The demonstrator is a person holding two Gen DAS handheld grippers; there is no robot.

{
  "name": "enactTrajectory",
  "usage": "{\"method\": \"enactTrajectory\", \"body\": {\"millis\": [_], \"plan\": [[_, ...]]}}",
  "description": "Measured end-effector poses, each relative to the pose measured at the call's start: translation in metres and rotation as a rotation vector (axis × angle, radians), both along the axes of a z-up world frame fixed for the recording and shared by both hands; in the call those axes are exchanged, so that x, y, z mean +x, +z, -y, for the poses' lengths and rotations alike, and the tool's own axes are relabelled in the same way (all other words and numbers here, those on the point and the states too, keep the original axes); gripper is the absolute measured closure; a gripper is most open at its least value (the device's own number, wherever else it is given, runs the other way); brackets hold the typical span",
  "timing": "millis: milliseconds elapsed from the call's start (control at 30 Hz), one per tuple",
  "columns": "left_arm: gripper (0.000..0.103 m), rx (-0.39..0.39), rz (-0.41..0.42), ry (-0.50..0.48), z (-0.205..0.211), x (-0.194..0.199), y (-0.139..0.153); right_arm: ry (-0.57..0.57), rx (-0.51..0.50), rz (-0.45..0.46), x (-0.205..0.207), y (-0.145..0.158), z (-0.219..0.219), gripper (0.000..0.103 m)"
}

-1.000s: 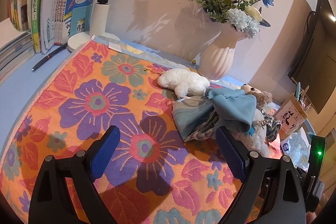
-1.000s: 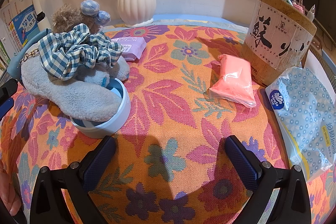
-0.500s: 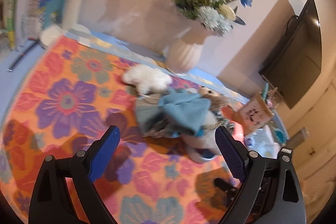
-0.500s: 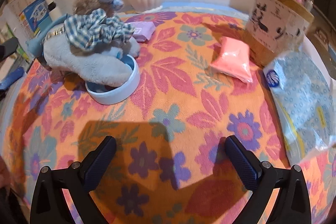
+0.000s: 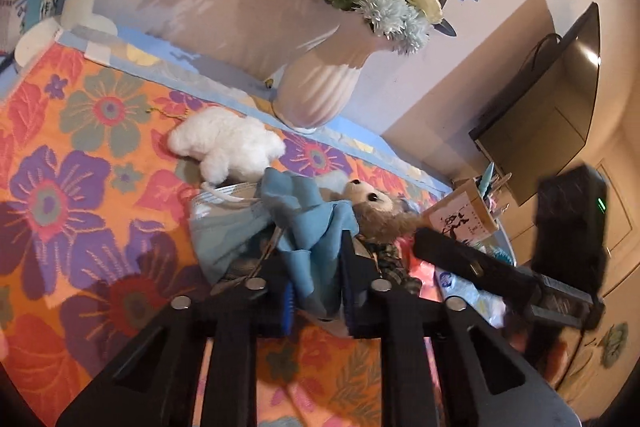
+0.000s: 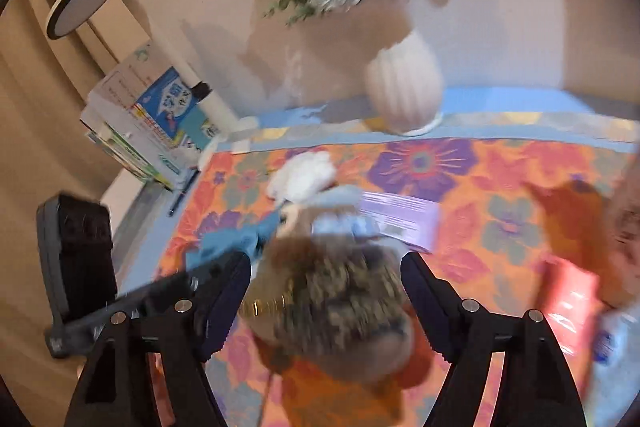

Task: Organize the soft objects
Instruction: 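Grasp the light blue cloth with the left tool while the right tool grasps the gingham scrunchie with bear keychain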

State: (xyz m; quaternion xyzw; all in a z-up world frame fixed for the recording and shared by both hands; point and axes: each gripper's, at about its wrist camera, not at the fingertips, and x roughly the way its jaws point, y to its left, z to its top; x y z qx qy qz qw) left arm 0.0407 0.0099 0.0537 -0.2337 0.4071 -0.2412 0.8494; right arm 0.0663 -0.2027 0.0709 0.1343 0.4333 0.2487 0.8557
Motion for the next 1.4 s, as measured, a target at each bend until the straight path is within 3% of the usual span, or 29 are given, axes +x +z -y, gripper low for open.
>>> {"method": "enactTrajectory", "body": {"millis": [33, 133, 200, 367, 467, 567, 667, 767, 800, 900, 933, 1000, 1100, 1267, 1367, 1400], "plan": [[0.091, 0.005, 0.001, 0.005, -0.004, -0.002, 0.001, 0.002, -0.001, -0.019, 0.008, -0.004, -0.004, 0.026], [0.093, 0.02, 0.027, 0.049, -0.022, -0.014, 0.008, 0.024, -0.003, -0.012, 0.017, -0.008, -0.018, 0.051], [0.093, 0.025, 0.05, 0.064, -0.033, -0.024, 0.014, 0.009, -0.034, 0.017, 0.01, -0.002, -0.021, 0.059], [0.093, 0.111, 0.174, 0.033, -0.037, -0.079, 0.034, -0.037, 0.005, 0.129, -0.029, 0.027, -0.008, 0.06], [0.093, 0.144, 0.18, 0.012, -0.033, -0.103, 0.032, -0.063, 0.031, 0.195, -0.065, 0.054, 0.01, 0.06], [0.093, 0.149, 0.176, 0.001, -0.032, -0.115, 0.026, -0.087, -0.013, 0.238, -0.104, 0.07, 0.028, 0.06], [0.093, 0.133, 0.166, -0.029, -0.029, -0.124, 0.018, -0.075, -0.088, 0.139, -0.115, 0.055, 0.032, 0.059], [0.09, 0.181, 0.133, -0.043, -0.023, -0.134, 0.0, -0.078, -0.174, 0.005, -0.112, 0.012, 0.03, 0.059], [0.084, 0.197, 0.097, -0.046, -0.021, -0.136, -0.01, -0.079, -0.199, -0.015, -0.111, 0.0, 0.029, 0.059], [0.068, 0.256, 0.027, -0.044, -0.018, -0.138, -0.028, -0.062, -0.196, -0.074, -0.104, -0.027, 0.03, 0.052], [0.06, 0.293, -0.001, -0.033, -0.019, -0.139, -0.033, -0.063, -0.175, -0.095, -0.103, -0.032, 0.033, 0.043], [0.025, 0.32, -0.038, -0.003, -0.024, -0.138, -0.036, -0.065, -0.11, -0.108, -0.105, -0.035, 0.04, 0.035], [0.021, 0.31, 0.016, 0.064, -0.035, -0.143, -0.026, -0.069, -0.069, -0.107, -0.116, -0.037, 0.048, 0.022], [0.017, 0.296, 0.025, 0.015, -0.018, -0.138, -0.017, -0.086, -0.018, -0.118, -0.131, -0.039, 0.061, 0.02], [0.019, 0.349, 0.014, 0.005, 0.004, -0.132, -0.022, -0.088, 0.008, -0.134, -0.137, -0.043, 0.06, 0.014], [0.025, 0.363, 0.014, 0.01, 0.009, -0.133, -0.024, -0.086, -0.003, -0.14, -0.138, -0.045, 0.057, 0.013]]}}
